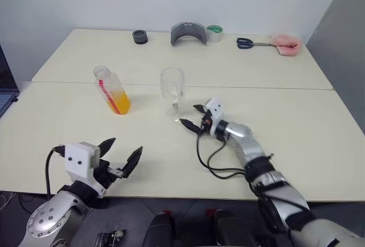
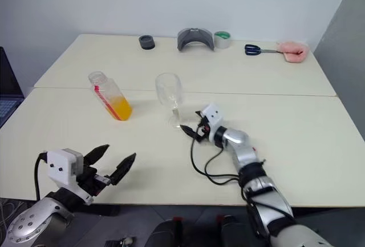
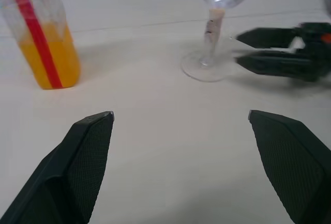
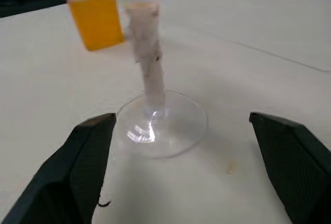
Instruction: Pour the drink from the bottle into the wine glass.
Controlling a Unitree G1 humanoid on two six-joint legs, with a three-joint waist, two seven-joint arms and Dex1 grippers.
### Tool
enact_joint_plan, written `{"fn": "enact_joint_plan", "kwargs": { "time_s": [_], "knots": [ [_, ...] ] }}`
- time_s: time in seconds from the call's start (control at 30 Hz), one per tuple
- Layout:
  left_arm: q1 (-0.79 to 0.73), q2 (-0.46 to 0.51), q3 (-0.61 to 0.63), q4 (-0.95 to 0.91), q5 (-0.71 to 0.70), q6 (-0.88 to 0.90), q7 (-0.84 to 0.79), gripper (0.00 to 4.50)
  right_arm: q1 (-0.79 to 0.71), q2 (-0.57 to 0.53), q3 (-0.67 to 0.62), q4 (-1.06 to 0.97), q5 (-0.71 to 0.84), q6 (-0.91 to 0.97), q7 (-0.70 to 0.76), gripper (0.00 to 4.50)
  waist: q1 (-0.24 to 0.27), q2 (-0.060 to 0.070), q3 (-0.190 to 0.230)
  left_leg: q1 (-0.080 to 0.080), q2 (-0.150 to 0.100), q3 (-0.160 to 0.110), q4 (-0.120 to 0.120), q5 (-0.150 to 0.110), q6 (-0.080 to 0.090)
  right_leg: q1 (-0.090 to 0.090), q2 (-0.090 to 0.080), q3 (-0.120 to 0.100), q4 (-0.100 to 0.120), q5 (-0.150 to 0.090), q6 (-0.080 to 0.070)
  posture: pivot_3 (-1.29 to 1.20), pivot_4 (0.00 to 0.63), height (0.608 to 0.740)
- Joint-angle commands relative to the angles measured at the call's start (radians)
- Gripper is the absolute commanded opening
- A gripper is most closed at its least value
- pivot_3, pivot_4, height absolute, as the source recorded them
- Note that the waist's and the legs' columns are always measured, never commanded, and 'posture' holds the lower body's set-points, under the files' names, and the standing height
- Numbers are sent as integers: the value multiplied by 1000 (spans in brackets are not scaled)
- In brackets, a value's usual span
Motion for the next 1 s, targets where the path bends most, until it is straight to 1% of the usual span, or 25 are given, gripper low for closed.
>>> {"fn": "enact_joint_plan", "kwargs": {
  "time_s": [0.03,0.07,0.13,0.23,0.37,0.43,0.5,0.6,0.73,1.0],
  "knots": [
    [-30,-18,40,39,6,-39,34,4500,117,-118,44,-530,121,325,89,4474,0,0,0,0,0,0,0,0,0,0,0,1,0,0,0,0,150,740],
    [-43,-22,47,56,11,-44,44,4500,153,-171,37,-651,158,413,99,4474,-1,0,0,0,0,-1,0,0,0,-1,0,1,0,0,0,0,150,740],
    [-62,-24,55,77,16,-49,59,4500,189,-240,22,-802,215,539,97,4474,-2,0,0,0,0,-1,-1,0,0,0,0,1,0,0,0,0,150,740],
    [-119,-16,69,121,34,-54,91,4500,187,-355,-63,-1005,370,760,89,4474,-1,0,0,1,0,0,-1,0,0,0,2,2,-1,0,0,0,150,740],
    [-209,1,82,189,51,-50,123,4500,127,-440,-139,-1125,537,971,59,4474,0,-1,-1,1,0,1,-1,0,0,1,4,2,-5,0,0,0,150,740],
    [-266,20,74,225,59,-37,133,4500,84,-444,-170,-1142,599,1069,8,4474,0,-1,0,1,0,2,-1,0,0,1,6,2,-6,0,0,0,150,740],
    [-319,36,72,255,58,-23,141,4500,51,-421,-203,-1143,659,1152,-55,4474,0,-1,-1,1,0,2,-1,0,0,1,7,2,-6,0,1,0,150,740],
    [-392,61,60,301,60,-6,139,4500,17,-382,-231,-1146,711,1206,-133,4474,2,-2,-1,0,0,2,-1,0,0,1,7,1,-7,0,0,0,150,740],
    [-470,86,48,363,69,-5,131,4500,10,-365,-234,-1164,741,1199,-186,4474,3,-2,-1,-2,0,2,-1,0,0,-1,6,1,-8,0,1,0,150,740],
    [-512,115,60,400,73,1,114,4500,9,-374,-252,-1185,791,1182,-249,4474,4,-2,-1,-4,0,2,-3,0,0,-1,5,0,-9,1,1,0,150,740]
  ]
}}
